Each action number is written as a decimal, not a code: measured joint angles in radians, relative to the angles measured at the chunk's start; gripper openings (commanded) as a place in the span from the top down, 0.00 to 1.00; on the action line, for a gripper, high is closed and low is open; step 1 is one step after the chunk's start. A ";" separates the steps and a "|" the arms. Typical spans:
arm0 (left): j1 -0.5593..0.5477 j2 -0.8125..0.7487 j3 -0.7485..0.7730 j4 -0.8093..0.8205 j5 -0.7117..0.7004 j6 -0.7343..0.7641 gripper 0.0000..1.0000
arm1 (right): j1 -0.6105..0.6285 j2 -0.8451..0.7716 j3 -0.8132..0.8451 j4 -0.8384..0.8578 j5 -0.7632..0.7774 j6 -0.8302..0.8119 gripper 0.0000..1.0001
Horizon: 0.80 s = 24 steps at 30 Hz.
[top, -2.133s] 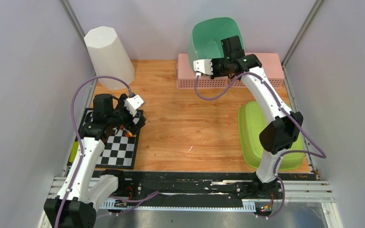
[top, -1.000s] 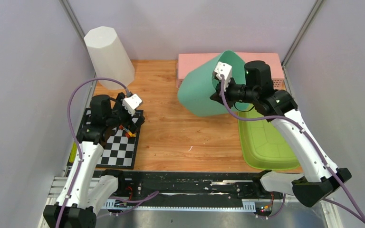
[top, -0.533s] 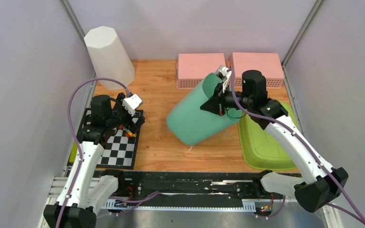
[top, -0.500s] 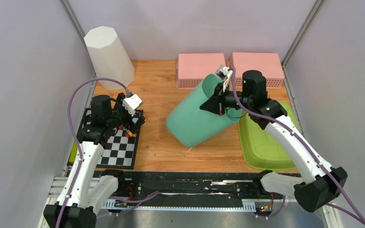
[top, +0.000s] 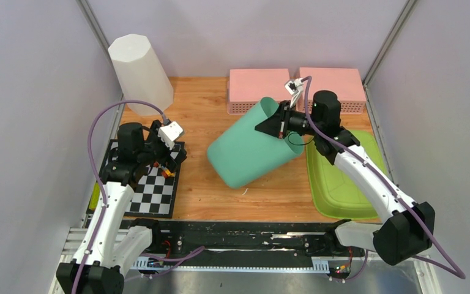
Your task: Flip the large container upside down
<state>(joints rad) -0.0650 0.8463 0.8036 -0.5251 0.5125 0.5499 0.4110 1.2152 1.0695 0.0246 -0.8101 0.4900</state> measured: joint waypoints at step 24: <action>0.000 0.017 -0.014 0.002 0.002 0.000 0.00 | -0.080 0.141 -0.049 0.130 0.178 0.018 0.63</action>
<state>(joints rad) -0.0650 0.8635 0.7895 -0.5236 0.5144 0.5499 0.3309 1.3560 1.0203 0.1547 -0.6319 0.5079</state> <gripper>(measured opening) 0.999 0.316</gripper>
